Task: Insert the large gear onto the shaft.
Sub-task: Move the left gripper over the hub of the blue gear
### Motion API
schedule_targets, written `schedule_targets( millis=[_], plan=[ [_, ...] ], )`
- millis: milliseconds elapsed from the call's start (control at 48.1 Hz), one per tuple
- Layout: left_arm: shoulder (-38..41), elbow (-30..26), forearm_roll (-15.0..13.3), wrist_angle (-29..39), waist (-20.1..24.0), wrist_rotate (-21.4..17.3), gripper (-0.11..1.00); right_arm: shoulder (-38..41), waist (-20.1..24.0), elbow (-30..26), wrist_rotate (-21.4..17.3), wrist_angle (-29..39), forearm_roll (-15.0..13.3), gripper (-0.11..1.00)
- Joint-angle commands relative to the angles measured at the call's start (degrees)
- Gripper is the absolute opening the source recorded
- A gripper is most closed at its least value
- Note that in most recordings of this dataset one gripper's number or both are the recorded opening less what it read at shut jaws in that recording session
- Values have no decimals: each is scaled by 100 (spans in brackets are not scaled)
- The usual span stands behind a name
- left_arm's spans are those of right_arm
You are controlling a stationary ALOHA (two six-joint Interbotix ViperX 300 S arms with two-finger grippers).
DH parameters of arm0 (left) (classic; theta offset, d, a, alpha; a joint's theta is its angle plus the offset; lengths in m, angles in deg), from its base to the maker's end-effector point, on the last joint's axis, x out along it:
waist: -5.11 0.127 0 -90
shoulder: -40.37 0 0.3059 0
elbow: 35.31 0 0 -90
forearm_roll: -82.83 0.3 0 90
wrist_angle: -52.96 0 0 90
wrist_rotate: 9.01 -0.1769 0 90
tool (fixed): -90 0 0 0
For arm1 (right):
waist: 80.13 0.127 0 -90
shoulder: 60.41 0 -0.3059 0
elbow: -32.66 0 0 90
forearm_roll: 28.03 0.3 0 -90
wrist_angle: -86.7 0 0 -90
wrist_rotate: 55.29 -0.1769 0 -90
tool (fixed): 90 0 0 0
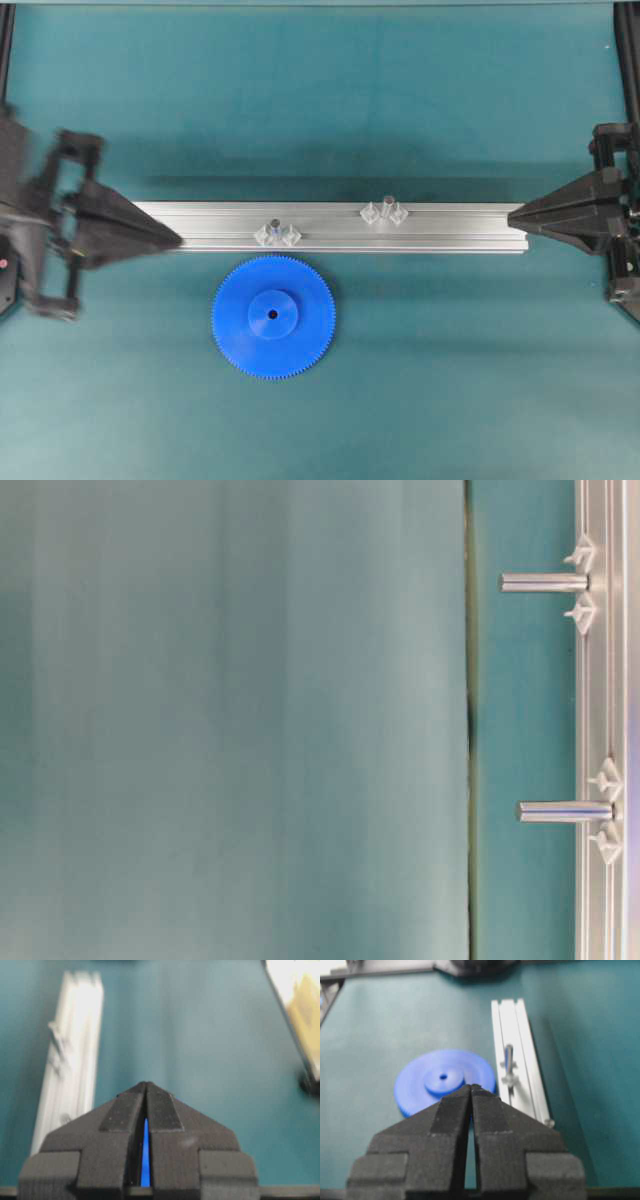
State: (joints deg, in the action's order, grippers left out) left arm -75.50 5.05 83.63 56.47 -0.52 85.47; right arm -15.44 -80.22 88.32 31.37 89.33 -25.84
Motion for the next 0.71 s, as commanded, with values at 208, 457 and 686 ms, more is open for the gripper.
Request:
schedule_targets(
  millis=[208, 457, 686],
  plan=[
    [1274, -853, 18, 563, -352, -9, 0, 79, 18, -466, -88, 1600, 9, 7],
    [1951, -1002, 18, 615, -369, 18, 0, 105, -88, -422, -88, 2206, -18, 8],
    [2549, -1380, 18, 861, -369, -35, 0, 123, -88, -352, -88, 2197, -18, 12]
  ],
)
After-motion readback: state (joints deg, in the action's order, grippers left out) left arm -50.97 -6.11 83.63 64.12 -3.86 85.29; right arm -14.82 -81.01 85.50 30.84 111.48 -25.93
